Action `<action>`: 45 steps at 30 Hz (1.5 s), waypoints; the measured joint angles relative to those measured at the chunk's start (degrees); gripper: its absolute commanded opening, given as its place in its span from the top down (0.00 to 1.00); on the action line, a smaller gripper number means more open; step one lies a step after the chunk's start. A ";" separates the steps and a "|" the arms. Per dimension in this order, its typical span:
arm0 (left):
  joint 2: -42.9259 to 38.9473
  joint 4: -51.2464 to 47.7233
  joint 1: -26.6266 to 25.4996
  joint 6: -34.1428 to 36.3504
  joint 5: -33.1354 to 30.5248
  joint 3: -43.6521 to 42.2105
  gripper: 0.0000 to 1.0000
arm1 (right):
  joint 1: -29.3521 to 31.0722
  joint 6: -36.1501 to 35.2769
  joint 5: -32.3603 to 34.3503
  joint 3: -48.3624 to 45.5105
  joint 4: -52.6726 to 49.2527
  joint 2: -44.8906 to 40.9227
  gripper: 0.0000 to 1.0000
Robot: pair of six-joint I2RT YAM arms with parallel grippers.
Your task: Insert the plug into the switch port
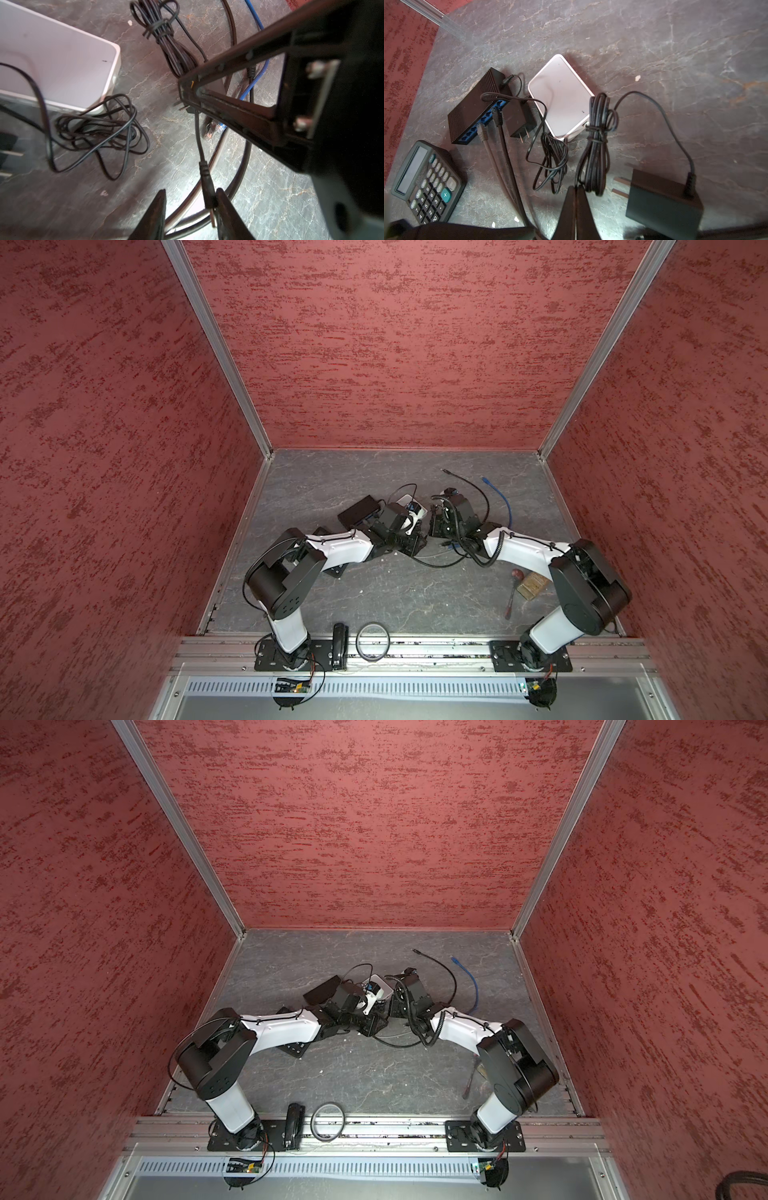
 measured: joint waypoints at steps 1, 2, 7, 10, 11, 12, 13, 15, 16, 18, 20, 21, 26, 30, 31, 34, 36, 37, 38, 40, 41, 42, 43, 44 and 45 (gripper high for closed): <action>0.39 0.28 0.00 -0.02 0.31 0.07 0.61 | 0.00 -0.04 -0.07 -0.02 0.20 -0.02 1.00; 0.63 0.46 0.00 -0.15 0.63 0.09 0.65 | 0.00 -0.07 -0.11 -0.09 0.42 -0.09 1.00; 0.94 1.40 0.02 -0.55 1.38 0.09 0.71 | -0.02 -0.11 -0.46 -0.74 1.09 -0.90 1.00; 0.94 2.03 0.02 -0.57 1.55 0.09 0.76 | -0.02 -0.15 -0.70 -0.76 1.38 -0.96 0.99; 0.94 2.25 0.07 -0.66 1.68 0.09 0.79 | -0.02 -0.24 -0.83 -0.76 1.49 -0.96 0.99; 0.94 2.43 0.09 -0.72 1.90 0.09 0.81 | -0.02 -0.33 -0.92 -0.76 1.55 -0.96 0.99; 0.94 2.60 0.11 -0.74 2.19 0.09 0.85 | 0.00 -0.39 -0.98 -0.83 1.66 -0.98 0.98; 0.94 2.99 0.13 -1.11 2.67 0.09 0.94 | -0.02 -0.55 -1.18 -1.01 1.86 -1.07 0.98; 0.98 3.21 0.13 -1.07 2.80 0.09 0.97 | -0.02 -0.57 -1.22 -1.07 1.92 -1.11 0.98; 1.27 3.54 0.13 -1.03 3.30 0.09 1.00 | -0.07 -0.57 -1.25 -1.31 2.16 -1.29 0.97; 1.55 3.85 0.13 -0.98 3.85 0.09 1.00 | -0.11 -0.59 -1.27 -1.60 2.32 -1.46 0.96; 1.60 3.96 0.13 -0.98 4.04 0.02 1.00 | -0.11 -0.59 -1.29 -1.66 2.32 -1.51 0.96; 1.62 5.64 0.13 -1.22 4.61 -0.90 1.00 | -0.13 -0.50 -1.62 -1.73 2.43 -1.57 0.81; 1.62 9.20 0.15 -2.19 4.50 -3.30 1.00 | -0.15 0.63 -3.41 -3.28 3.58 -2.21 0.69; 1.62 10.14 0.17 -2.40 4.28 -4.02 1.00 | -0.17 1.14 -3.87 -4.02 3.74 -2.62 0.69; 1.62 13.00 0.17 -3.19 3.43 -6.16 1.00 | -0.20 3.23 -6.05 -6.58 4.61 -4.00 0.68; 1.62 15.04 0.15 -3.56 2.62 -7.15 1.00 | -0.20 4.76 -7.76 -7.96 5.75 -4.57 0.68; 1.62 15.87 0.15 -3.65 2.34 -7.43 1.00 | -0.20 5.57 -8.61 -8.61 6.49 -4.70 0.68; 1.62 16.76 0.17 -3.80 2.14 -7.63 1.00 | -0.20 6.40 -9.51 -9.16 7.26 -4.74 0.68; 1.62 18.34 0.15 -4.17 1.95 -7.69 1.00 | -0.20 7.63 -10.78 -9.73 8.26 -4.74 0.68; 1.62 18.84 0.15 -4.28 1.84 -7.69 1.00 | -0.22 8.17 -11.32 -9.86 8.96 -4.74 0.68; 1.62 19.26 0.13 -4.42 1.64 -7.72 1.00 | -0.22 8.63 -11.72 -9.86 9.57 -4.74 0.68; 1.62 19.74 0.11 -4.48 1.53 -7.72 1.00 | -0.22 9.16 -12.35 -9.88 10.27 -4.72 0.68; 1.62 20.44 0.09 -4.50 1.46 -7.74 1.00 | -0.22 9.62 -12.85 -9.94 11.08 -4.72 0.68; 1.62 20.90 0.07 -4.50 1.38 -7.72 1.00 | -0.22 10.01 -13.27 -9.99 11.72 -4.68 0.68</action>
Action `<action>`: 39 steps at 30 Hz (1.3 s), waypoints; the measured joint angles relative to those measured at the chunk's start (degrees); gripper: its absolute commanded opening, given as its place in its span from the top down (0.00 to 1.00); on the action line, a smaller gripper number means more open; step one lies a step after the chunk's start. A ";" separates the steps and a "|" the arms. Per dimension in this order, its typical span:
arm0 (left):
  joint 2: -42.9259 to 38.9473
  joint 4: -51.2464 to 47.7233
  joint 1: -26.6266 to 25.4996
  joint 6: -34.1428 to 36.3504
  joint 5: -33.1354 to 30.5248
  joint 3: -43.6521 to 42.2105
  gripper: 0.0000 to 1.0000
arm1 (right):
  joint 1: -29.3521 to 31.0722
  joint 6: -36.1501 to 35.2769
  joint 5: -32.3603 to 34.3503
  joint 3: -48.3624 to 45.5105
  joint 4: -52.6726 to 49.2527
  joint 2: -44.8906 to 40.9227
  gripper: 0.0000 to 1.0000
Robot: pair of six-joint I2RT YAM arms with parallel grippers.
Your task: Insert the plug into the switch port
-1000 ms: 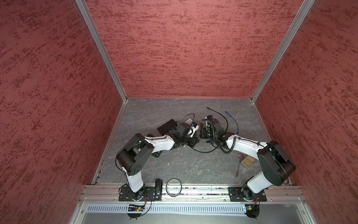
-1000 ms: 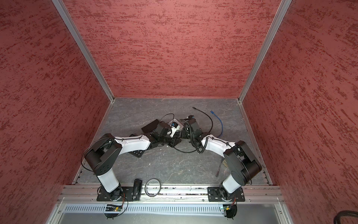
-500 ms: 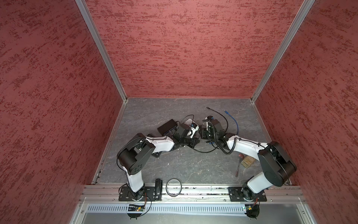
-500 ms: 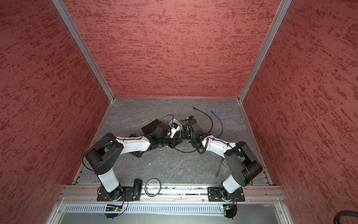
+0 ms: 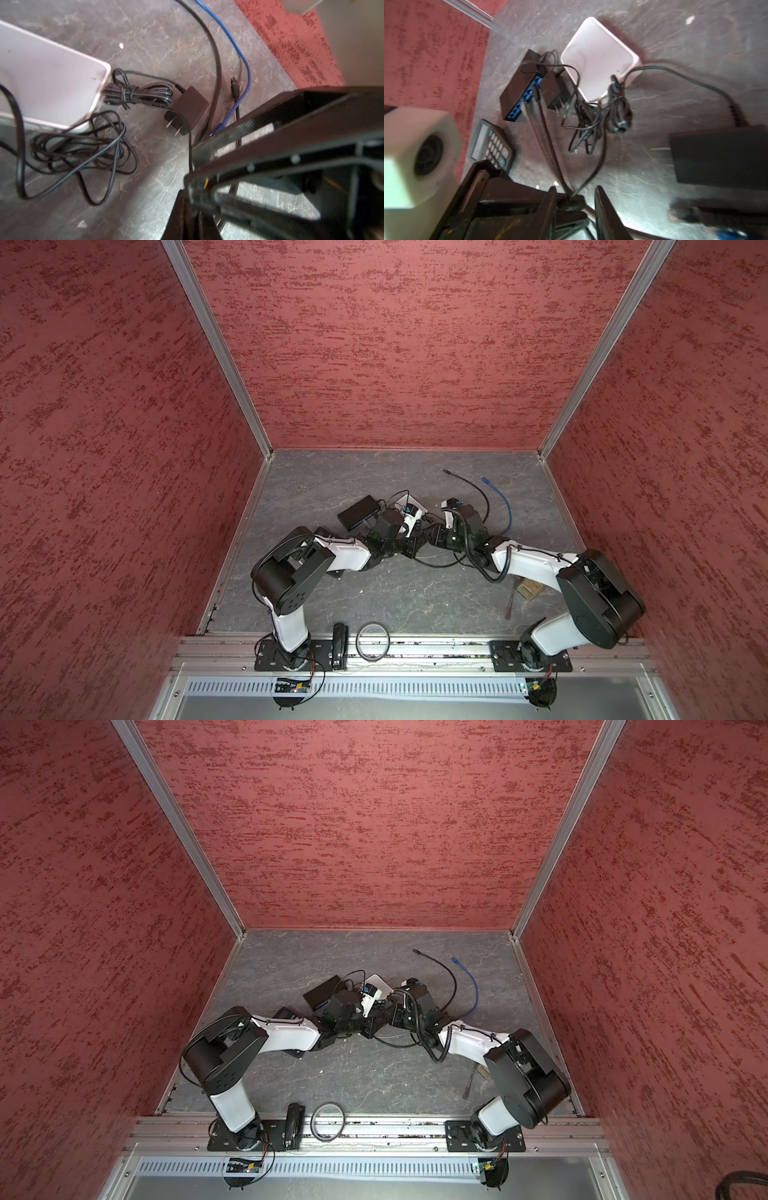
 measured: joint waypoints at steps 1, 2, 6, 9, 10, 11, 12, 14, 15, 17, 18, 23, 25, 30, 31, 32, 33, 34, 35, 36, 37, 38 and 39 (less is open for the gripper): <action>0.00 0.28 -0.02 0.00 0.00 0.00 1.00 | -0.02 0.46 -0.44 0.00 0.87 0.13 0.69; 0.00 0.52 -0.04 0.02 0.00 0.00 1.00 | -0.02 0.74 -0.72 0.00 1.68 0.33 0.72; 0.00 0.61 -0.17 0.02 -0.26 -0.02 1.00 | -0.07 2.23 -1.97 -0.02 4.20 1.90 0.86; 0.00 0.44 -0.33 0.00 -0.76 -0.09 1.00 | -0.26 3.21 -2.97 -0.13 6.12 2.80 0.95; 0.00 0.50 -0.35 0.02 -0.92 -0.11 1.00 | -0.31 3.45 -3.15 -0.15 6.51 2.82 0.98; 0.00 0.52 -0.35 0.04 -1.09 -0.11 0.96 | -0.33 3.63 -3.23 -0.17 6.82 2.82 0.98; 0.00 0.55 -0.35 0.07 -1.20 -0.09 0.90 | -0.37 3.63 -3.26 -0.17 6.91 2.82 0.98; 0.00 0.55 -0.42 0.13 -1.33 -0.09 0.77 | -0.39 3.48 -3.23 -0.17 6.82 2.82 0.99; 0.00 0.55 -0.50 0.24 -1.44 -0.09 0.73 | -0.39 3.21 -3.19 -0.17 6.69 2.80 0.99; 0.00 0.37 -0.52 0.55 -1.44 -0.09 0.72 | -0.39 2.40 -2.78 -0.17 5.86 2.58 0.99; 0.00 0.09 -0.52 0.79 -1.44 -0.09 0.72 | -0.39 1.84 -2.49 -0.17 5.29 2.32 0.99; -0.11 -0.83 -0.48 2.01 -0.66 -0.09 0.75 | -0.35 -1.44 -0.24 0.31 2.25 0.52 0.99; -0.31 -1.36 -0.50 2.69 -0.22 -0.09 0.78 | -0.35 -2.67 0.57 0.35 1.62 -0.20 0.99; -0.52 -2.16 -0.50 3.72 0.48 0.07 0.90 | -0.35 -4.59 1.70 0.57 1.22 -0.83 0.98; -0.52 -2.25 -0.50 3.85 0.72 0.17 0.92 | -0.35 -4.85 1.90 0.57 1.20 -0.83 0.98; -0.52 -2.40 -0.50 3.98 0.87 0.26 0.93 | -0.35 -5.20 2.08 0.57 1.20 -0.83 0.98; -0.52 -2.54 -0.50 4.07 1.03 0.35 0.94 | -0.35 -5.44 2.21 0.57 1.20 -0.85 0.98; -0.52 -2.60 -0.50 4.07 1.09 0.39 0.94 | -0.35 -5.66 2.27 0.57 1.18 -0.87 0.98; -0.52 -2.71 -0.50 4.07 1.11 0.46 0.94 | -0.35 -5.88 2.32 0.57 1.18 -0.92 0.98; -0.52 -2.82 -0.50 4.11 1.20 0.55 0.95 | -0.35 -6.08 2.36 0.57 1.09 -1.01 0.97; -0.52 -2.91 -0.50 4.13 1.25 0.61 0.97 | -0.35 -6.19 2.38 0.57 1.03 -1.07 0.96; -0.52 -2.93 -0.50 4.15 1.27 0.66 0.98 | -0.35 -6.32 2.38 0.59 0.92 -1.14 0.95; -0.52 -2.93 -0.50 4.15 1.29 0.66 0.99 | -0.35 -6.49 2.38 0.66 0.74 -1.18 0.91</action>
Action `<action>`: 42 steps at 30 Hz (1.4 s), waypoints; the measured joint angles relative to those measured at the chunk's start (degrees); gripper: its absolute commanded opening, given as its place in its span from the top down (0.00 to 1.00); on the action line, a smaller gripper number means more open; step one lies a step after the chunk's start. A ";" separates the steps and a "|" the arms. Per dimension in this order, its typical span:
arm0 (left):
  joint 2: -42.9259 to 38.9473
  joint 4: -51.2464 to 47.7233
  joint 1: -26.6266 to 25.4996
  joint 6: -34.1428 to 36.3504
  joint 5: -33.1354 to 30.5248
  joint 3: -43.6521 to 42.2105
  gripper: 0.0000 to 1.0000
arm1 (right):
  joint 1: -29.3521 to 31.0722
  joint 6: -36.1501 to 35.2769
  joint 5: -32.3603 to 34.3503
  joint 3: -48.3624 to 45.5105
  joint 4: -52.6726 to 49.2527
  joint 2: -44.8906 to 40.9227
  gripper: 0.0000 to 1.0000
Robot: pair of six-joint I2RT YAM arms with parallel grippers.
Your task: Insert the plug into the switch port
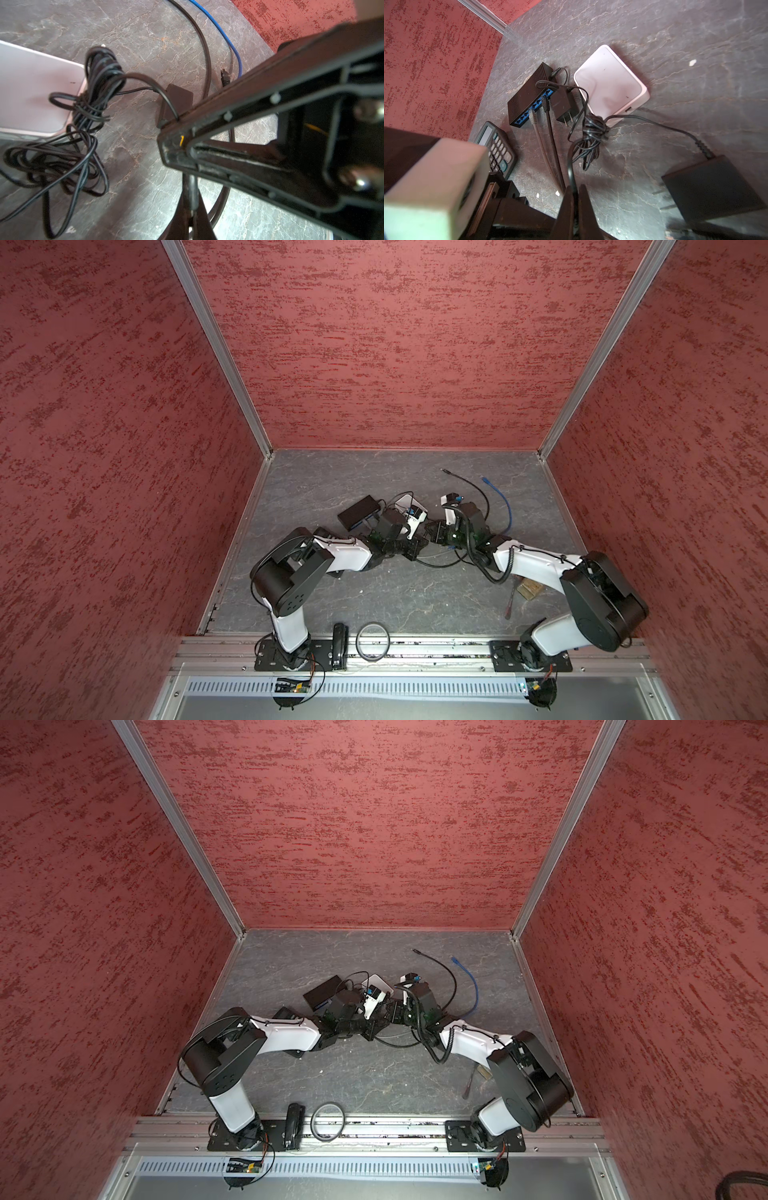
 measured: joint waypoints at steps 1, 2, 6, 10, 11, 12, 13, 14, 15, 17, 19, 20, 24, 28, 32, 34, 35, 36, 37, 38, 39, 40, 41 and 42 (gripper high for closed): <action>0.00 0.00 0.00 0.00 0.00 0.00 1.00 | 0.00 -0.09 -0.02 0.11 -0.15 0.00 0.88; 0.00 0.04 0.00 0.00 -0.02 0.00 1.00 | 0.00 -0.20 -0.02 0.24 -0.33 0.00 0.84; 0.00 0.15 0.09 -0.13 -0.46 -0.02 1.00 | 0.00 0.02 -0.02 0.24 -1.16 -0.61 0.69; 0.00 0.87 0.17 -0.17 -0.74 -0.04 1.00 | 0.00 0.42 0.11 0.24 -3.04 -1.40 0.67; 0.00 1.01 0.17 -0.20 -0.94 -0.04 1.00 | 0.00 0.46 0.11 0.26 -3.76 -1.70 0.67; 0.00 1.16 0.17 -0.20 -1.09 -0.07 1.00 | 0.00 0.50 0.09 0.39 -4.63 -2.03 0.67; 0.00 1.27 0.17 -0.20 -1.22 -0.07 1.00 | 0.00 0.55 0.07 0.57 -5.03 -2.19 0.68; 0.00 1.36 0.17 -0.20 -1.38 -0.09 1.00 | 0.00 0.68 -0.02 0.70 -5.20 -2.34 0.68; 0.00 1.46 0.17 -0.20 -1.46 -0.09 1.00 | 0.00 0.87 -0.11 0.76 -5.18 -2.40 0.68; 0.00 1.62 0.17 -0.20 -1.53 -0.09 1.00 | 0.00 1.11 -0.37 0.76 -5.16 -2.43 0.69; 0.00 1.86 0.17 -0.20 -1.53 -0.09 1.00 | 0.00 1.40 -0.61 0.76 -5.05 -2.43 0.70; 0.00 2.03 0.17 -0.22 -1.53 -0.09 1.00 | 0.00 1.55 -0.79 0.76 -4.98 -2.43 0.70; 0.00 2.56 0.17 -0.22 -1.53 -0.09 1.00 | 0.00 2.03 -1.42 0.79 -4.48 -1.66 0.74; 0.02 2.56 0.17 -0.24 -1.53 -0.17 1.00 | 0.00 2.49 -2.01 0.90 -3.96 -0.28 0.77; 0.02 2.60 0.15 -0.22 -1.51 -0.24 1.00 | 0.00 2.73 -2.47 1.14 -3.10 0.00 0.79; 0.02 2.60 0.13 -0.22 -1.51 -0.24 1.00 | 0.00 2.86 -2.54 1.29 -2.86 0.04 0.82; 0.02 2.62 0.13 -0.22 -1.51 -0.24 1.00 | 0.00 2.89 -2.56 1.42 -2.82 0.09 0.84; 0.02 2.62 0.13 -0.24 -1.51 -0.24 1.00 | 0.00 2.91 -2.62 1.46 -2.67 0.13 0.85; 0.02 2.62 0.13 -0.24 -1.53 -0.24 1.00 | 0.00 2.93 -2.67 1.51 -2.62 0.22 0.86; 0.02 2.60 0.13 -0.24 -1.55 -0.24 1.00 | 0.00 2.95 -2.75 1.53 -2.56 0.31 0.88; 0.04 2.58 0.13 -0.28 -1.55 -0.24 1.00 | 0.00 3.04 -2.93 1.53 -2.40 0.42 0.88; 0.07 2.56 0.13 -0.39 -1.57 -0.26 1.00 | 0.00 3.06 -3.13 1.62 -2.32 0.48 0.90; 0.09 2.58 0.13 -0.42 -1.64 -0.26 1.00 | 0.00 3.10 -3.32 1.64 -2.03 0.55 0.92; 0.09 2.56 0.13 -0.46 -1.68 -0.26 1.00 | 0.00 3.06 -3.48 1.64 -1.90 0.55 0.93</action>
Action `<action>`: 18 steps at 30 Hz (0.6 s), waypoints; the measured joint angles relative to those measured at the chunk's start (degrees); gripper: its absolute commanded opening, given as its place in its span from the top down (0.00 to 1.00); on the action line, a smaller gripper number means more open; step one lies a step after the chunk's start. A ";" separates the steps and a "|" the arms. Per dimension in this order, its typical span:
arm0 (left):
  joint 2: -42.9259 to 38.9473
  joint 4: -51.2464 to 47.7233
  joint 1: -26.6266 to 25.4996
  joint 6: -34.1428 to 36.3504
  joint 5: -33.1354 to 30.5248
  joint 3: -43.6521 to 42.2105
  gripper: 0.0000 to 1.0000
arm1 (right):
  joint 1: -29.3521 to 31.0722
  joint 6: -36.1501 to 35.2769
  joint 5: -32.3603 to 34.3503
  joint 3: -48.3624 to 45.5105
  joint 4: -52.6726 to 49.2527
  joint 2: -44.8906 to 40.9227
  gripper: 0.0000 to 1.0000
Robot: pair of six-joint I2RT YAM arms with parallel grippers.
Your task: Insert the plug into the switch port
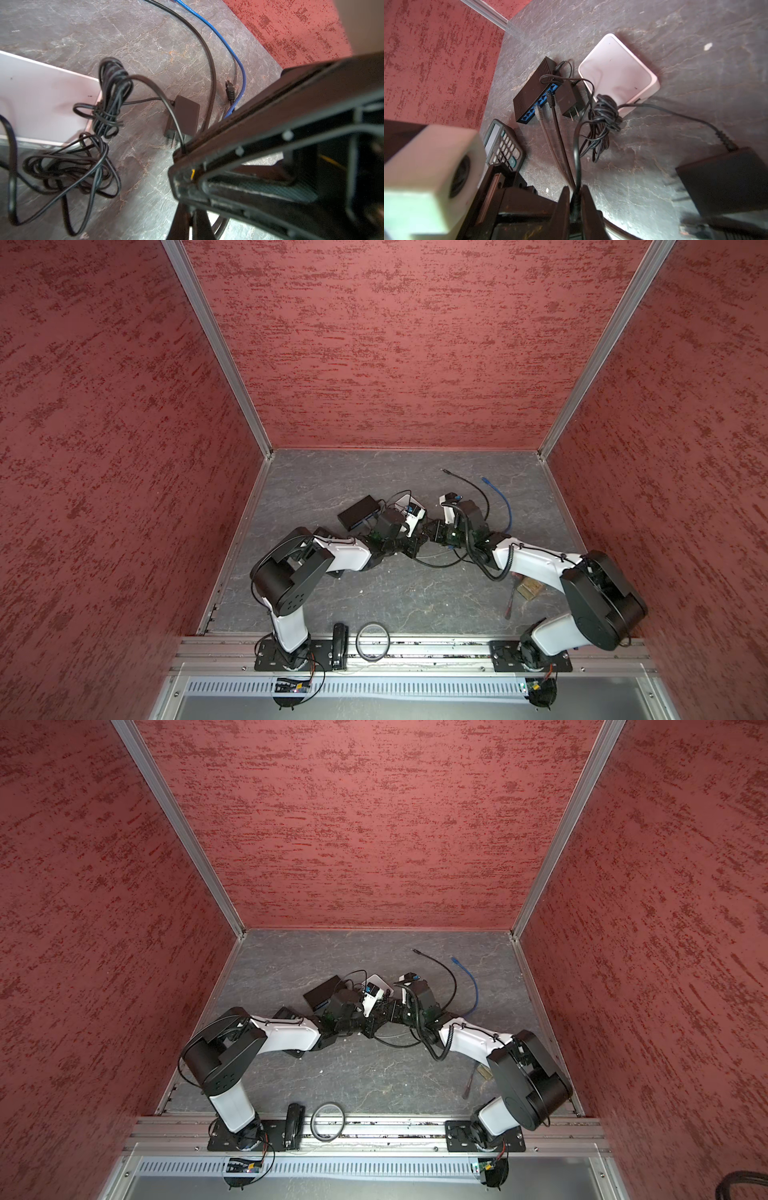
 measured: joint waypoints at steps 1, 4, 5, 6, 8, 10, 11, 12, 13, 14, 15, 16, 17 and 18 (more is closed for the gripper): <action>0.00 0.02 0.00 -0.02 -0.07 0.00 1.00 | 0.00 0.09 -0.09 0.00 0.15 0.00 0.94; 0.00 0.04 0.00 -0.07 -0.13 0.00 0.97 | 0.00 0.11 -0.20 0.00 0.28 0.00 0.96; 0.00 0.04 0.00 -0.11 -0.15 0.00 0.95 | 0.00 0.11 -0.20 0.00 0.28 0.02 0.97; 0.00 0.04 0.02 -0.13 -0.17 0.00 0.91 | -0.02 0.15 -0.17 0.00 0.28 0.02 0.97; 0.00 0.02 0.07 -0.15 -0.13 0.00 0.80 | -0.02 0.20 0.00 0.00 0.35 0.02 0.97; 0.00 -0.15 0.17 -0.11 -0.07 -0.11 0.67 | -0.07 0.26 0.31 0.00 0.59 0.02 0.97; -0.02 -0.33 0.26 -0.02 -0.15 -0.33 0.62 | -0.17 0.42 0.57 -0.02 0.85 0.02 0.97; -0.09 -0.57 0.39 0.24 -0.13 -0.66 0.57 | -0.33 0.59 0.66 -0.11 1.20 0.02 0.97; -0.35 -1.07 0.52 0.39 -0.17 -1.18 0.55 | -0.55 0.76 0.79 -0.31 1.84 0.00 0.97; -0.85 -1.73 0.81 0.48 -0.28 -1.88 0.52 | -0.92 0.94 0.96 -0.66 2.47 0.00 0.97; -1.46 -2.36 1.11 0.76 -0.46 -2.58 0.49 | -1.25 1.09 1.09 -1.03 2.89 -0.07 0.97; -2.25 -3.19 1.53 0.96 -0.52 -3.32 0.47 | -1.75 1.27 1.20 -1.55 3.19 -0.22 0.98; -3.13 -3.98 1.99 1.27 -0.72 -3.93 0.45 | -2.27 1.38 1.33 -2.08 3.37 -0.44 0.97; -4.17 -4.81 2.49 1.46 -0.90 -4.52 0.43 | -2.91 1.53 1.51 -2.67 3.48 -0.74 0.98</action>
